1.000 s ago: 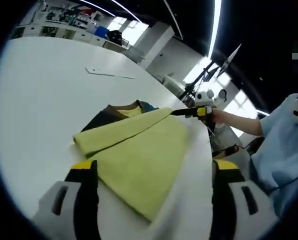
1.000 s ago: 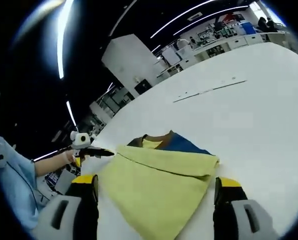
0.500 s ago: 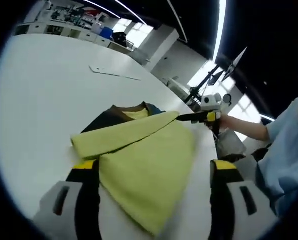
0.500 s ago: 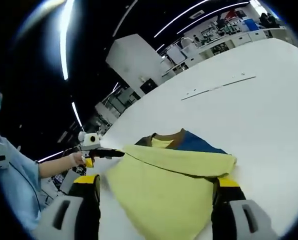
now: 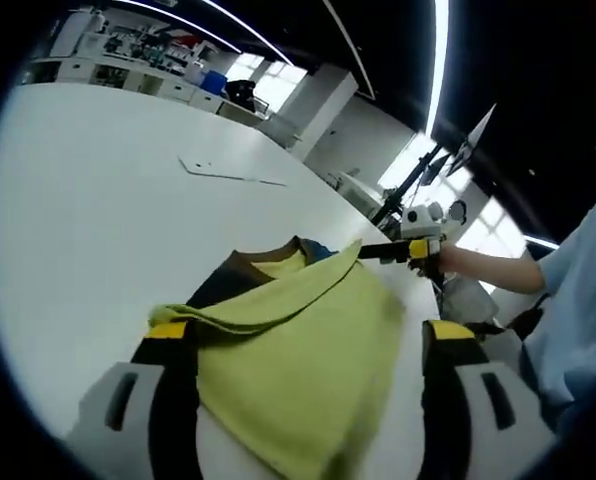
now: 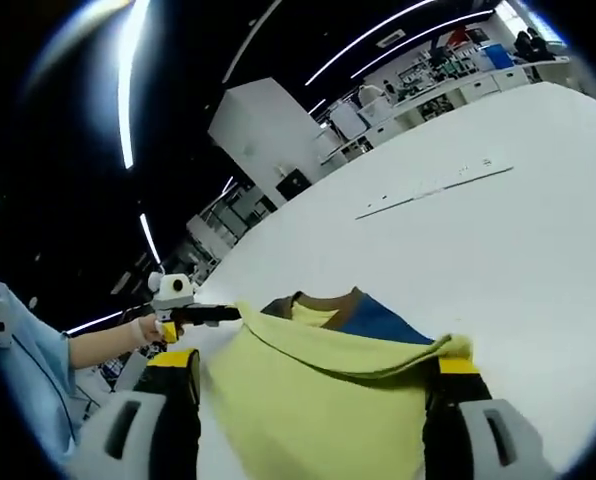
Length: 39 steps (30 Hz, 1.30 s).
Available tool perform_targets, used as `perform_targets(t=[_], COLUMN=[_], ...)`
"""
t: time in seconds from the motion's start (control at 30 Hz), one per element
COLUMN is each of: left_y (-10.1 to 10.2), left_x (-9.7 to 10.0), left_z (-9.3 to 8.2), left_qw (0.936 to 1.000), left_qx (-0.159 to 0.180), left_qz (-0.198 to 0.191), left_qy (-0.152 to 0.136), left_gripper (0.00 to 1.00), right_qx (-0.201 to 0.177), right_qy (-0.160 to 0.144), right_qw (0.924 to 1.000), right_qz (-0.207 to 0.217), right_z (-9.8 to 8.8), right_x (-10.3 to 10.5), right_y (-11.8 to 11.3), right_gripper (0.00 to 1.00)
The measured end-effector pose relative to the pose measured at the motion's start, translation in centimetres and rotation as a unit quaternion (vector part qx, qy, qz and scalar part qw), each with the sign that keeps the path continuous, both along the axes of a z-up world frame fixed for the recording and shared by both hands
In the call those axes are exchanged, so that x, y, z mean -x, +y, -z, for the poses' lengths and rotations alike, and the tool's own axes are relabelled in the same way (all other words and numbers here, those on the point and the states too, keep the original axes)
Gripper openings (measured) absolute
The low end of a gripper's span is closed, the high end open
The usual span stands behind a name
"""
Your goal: Fold the garment on the visible template until the final outline fits inside the template.
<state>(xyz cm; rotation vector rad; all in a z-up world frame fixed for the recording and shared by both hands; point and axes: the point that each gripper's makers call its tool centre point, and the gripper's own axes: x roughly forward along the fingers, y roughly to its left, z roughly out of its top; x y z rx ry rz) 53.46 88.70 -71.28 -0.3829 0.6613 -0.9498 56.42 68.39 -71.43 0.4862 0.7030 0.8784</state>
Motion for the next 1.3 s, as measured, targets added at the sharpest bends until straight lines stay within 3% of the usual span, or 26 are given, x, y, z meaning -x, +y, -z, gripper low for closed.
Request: perform_targets(t=[0.2,0.4,0.8,1.07,1.3], left_y=[0.9,1.4,2.3,2.8,3.5], left_x=[-1.6,-1.3,-0.5,1.7,3.8], left_z=[-0.4,-0.4,-1.3,-1.3,-0.9], left_qw=[0.9997,0.9997,0.9992,0.9961,0.9935], left_qx=[0.002,-0.006,-0.025,-0.076,-0.102], left_qz=[-0.025,-0.024,-0.021,0.0,0.011], left_qy=[-0.004,-0.007,-0.024,-0.045,-0.05], left_gripper=[0.91,0.93,0.96,0.95,0.92], right_qx=[0.006,0.011,0.049,0.085,0.109], right_qy=[-0.011,-0.019,-0.038,-0.067,-0.098], right_qw=[0.9996,0.9996,0.9978,0.9931,0.9885], right_qz=[0.024,0.015,-0.022,-0.045,-0.038], right_z=[-0.1,-0.3,-0.7,-0.9,-1.8], right_x=[-1.6,-1.7,1.1,3.1,4.4], right_y=[-0.6,-1.0,-0.8,-1.5,-3.1], right_gripper=[0.95,0.96,1.0,0.98,0.85])
